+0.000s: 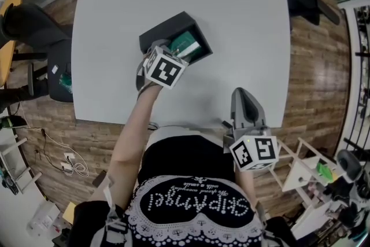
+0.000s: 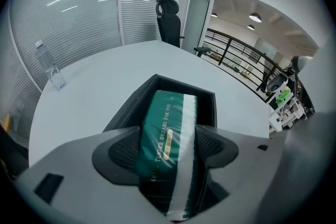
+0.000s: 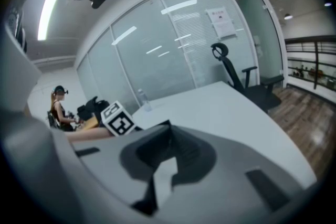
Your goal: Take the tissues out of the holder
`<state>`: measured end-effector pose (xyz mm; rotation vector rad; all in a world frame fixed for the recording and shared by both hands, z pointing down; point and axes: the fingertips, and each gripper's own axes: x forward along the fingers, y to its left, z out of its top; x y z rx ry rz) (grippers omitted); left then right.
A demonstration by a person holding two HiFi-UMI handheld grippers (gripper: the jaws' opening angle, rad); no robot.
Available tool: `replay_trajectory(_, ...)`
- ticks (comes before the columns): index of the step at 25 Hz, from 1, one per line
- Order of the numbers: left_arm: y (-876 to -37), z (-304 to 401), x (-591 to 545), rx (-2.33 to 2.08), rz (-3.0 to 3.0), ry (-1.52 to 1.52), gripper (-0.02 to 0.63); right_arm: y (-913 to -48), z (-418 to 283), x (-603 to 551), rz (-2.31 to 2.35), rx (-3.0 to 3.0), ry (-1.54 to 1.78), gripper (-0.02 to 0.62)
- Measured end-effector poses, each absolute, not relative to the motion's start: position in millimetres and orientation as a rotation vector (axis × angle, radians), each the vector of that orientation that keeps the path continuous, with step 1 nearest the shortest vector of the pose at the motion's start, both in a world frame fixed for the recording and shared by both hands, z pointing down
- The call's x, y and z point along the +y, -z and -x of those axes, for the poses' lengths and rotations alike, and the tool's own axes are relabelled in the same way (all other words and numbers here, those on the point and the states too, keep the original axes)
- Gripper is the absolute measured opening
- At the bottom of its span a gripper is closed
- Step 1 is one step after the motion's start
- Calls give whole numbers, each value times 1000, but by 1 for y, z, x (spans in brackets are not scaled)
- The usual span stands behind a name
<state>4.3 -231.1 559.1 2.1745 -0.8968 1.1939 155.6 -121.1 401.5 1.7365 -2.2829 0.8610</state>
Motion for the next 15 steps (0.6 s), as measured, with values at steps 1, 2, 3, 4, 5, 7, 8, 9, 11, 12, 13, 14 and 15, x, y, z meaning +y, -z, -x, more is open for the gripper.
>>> replay_trajectory(1,-559,-4,-231,-896,-2176,-1194,344,-401,-155,-120,-1738,-2283,-860,35)
replay_trajectory(2,-558,-3,-230,-896,-2178,-1193,344,-399,-154,-120,-1740,-2284,-858,35)
replay_trajectory(3,-557,-3,-229,-897,-2181,-1193,342,-398,-155,-119,-1743,-2285,-857,35)
replay_trajectory(4,-556,-3,-229,-899,-2186,-1193,341,-397,-155,-119,-1746,-2285,-856,35)
replay_trajectory(5,-555,-3,-229,-902,-2192,-1192,341,-396,-156,-119,-1749,-2284,-856,35)
replay_trajectory(7,-555,-3,-233,-915,-2206,-1194,338,-396,-158,-119,-1754,-2282,-855,35)
replay_trajectory(8,-555,-3,-234,-918,-2209,-1197,337,-397,-158,-119,-1756,-2280,-853,35)
replay_trajectory(9,-556,-2,-234,-915,-2208,-1200,336,-397,-158,-119,-1758,-2280,-851,35)
replay_trajectory(11,-557,-1,-233,-904,-2203,-1202,336,-398,-159,-119,-1760,-2279,-849,35)
replay_trajectory(12,-556,-1,-234,-904,-2204,-1202,336,-399,-159,-119,-1761,-2278,-849,35)
replay_trajectory(13,-556,0,-234,-903,-2206,-1200,335,-398,-159,-119,-1760,-2278,-848,35)
replay_trajectory(14,-554,0,-235,-902,-2208,-1197,334,-398,-159,-119,-1760,-2279,-847,35)
replay_trajectory(15,-553,0,-235,-900,-2212,-1192,334,-397,-158,-119,-1759,-2281,-845,35)
